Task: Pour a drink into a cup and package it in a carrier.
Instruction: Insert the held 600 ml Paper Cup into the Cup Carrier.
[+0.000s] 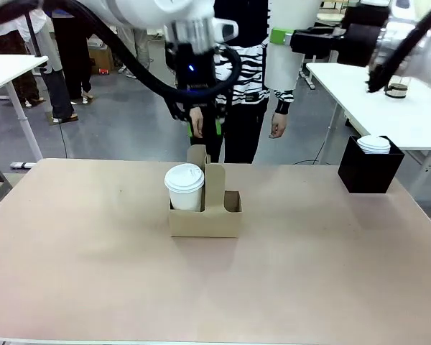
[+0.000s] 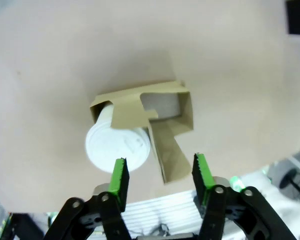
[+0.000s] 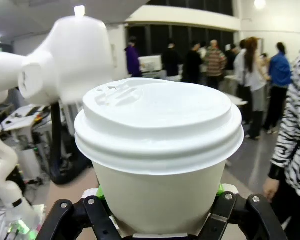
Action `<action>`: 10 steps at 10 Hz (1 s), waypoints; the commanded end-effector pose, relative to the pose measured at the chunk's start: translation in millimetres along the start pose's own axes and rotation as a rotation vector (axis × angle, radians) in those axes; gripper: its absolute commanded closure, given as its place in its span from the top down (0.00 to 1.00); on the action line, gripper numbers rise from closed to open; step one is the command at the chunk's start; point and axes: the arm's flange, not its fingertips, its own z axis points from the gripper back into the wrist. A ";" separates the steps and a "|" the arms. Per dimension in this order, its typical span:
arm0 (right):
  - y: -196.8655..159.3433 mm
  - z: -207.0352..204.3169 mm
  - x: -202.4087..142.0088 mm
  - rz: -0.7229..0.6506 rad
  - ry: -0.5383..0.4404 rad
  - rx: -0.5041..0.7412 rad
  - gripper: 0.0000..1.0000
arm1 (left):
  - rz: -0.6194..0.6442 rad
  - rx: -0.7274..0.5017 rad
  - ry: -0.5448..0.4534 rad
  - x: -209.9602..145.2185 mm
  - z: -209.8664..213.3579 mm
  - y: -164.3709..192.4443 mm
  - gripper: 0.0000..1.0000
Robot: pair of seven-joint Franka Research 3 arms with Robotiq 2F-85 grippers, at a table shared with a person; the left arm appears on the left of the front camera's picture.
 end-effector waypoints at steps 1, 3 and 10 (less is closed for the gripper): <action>-41.1 -13.7 13.9 -0.067 0.039 0.165 0.80 | -0.120 -0.097 0.026 -32.3 30.1 55.3 1.00; -43.3 -20.8 0.5 -0.074 0.016 0.428 0.80 | -0.348 -0.207 -0.021 -74.2 55.8 109.7 1.00; -31.4 -25.1 -32.0 -0.060 -0.025 0.563 0.80 | -0.515 -0.154 -0.117 -115.2 70.1 160.9 1.00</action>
